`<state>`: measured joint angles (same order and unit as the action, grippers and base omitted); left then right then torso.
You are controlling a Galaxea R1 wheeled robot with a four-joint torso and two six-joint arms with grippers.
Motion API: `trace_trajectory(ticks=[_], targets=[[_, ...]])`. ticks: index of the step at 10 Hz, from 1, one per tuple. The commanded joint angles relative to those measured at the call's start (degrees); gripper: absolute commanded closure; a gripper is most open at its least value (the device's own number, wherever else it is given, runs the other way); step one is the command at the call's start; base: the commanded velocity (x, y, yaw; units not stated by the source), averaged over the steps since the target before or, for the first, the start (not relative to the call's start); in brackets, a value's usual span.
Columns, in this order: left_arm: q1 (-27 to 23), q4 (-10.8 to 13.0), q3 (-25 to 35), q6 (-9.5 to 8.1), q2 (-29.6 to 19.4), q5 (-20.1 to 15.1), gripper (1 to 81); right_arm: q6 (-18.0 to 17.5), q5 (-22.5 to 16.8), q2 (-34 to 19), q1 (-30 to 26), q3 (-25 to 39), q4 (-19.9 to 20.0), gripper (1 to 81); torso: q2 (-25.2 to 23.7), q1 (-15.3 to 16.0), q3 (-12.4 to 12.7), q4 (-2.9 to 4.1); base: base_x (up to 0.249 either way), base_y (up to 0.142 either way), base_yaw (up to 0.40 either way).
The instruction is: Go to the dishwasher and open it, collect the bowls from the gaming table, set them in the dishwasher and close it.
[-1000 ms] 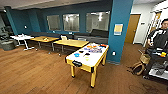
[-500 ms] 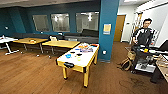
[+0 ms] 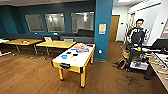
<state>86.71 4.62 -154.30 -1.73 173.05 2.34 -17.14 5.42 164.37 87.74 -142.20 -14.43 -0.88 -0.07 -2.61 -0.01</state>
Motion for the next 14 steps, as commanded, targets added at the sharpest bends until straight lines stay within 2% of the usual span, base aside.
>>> trace_trajectory(ticks=[1, 8, 14], targets=[[-2.3, -0.4, 0.2, -0.2, -0.2, -3.2, 1.0, 0.2, -2.5, -0.3, -3.0, 0.3, -0.8, 1.0, 0.0, 0.1, 0.0, 0.0, 0.0, 0.0, 0.0], [-2.3, -0.5, 0.2, -0.2, -0.1, -3.2, 1.0, 0.2, -2.5, -0.2, -2.9, 0.3, -0.8, 1.0, 0.0, 0.1, 0.0, 0.0, 0.0, 0.0, 0.0], [-2.3, -0.6, 0.2, -0.2, -0.2, -3.2, 1.0, 0.2, -2.4, -0.2, -2.9, 0.3, -0.9, 1.0, 0.0, 0.1, 0.0, 0.0, 0.107, 0.0, 0.0]])
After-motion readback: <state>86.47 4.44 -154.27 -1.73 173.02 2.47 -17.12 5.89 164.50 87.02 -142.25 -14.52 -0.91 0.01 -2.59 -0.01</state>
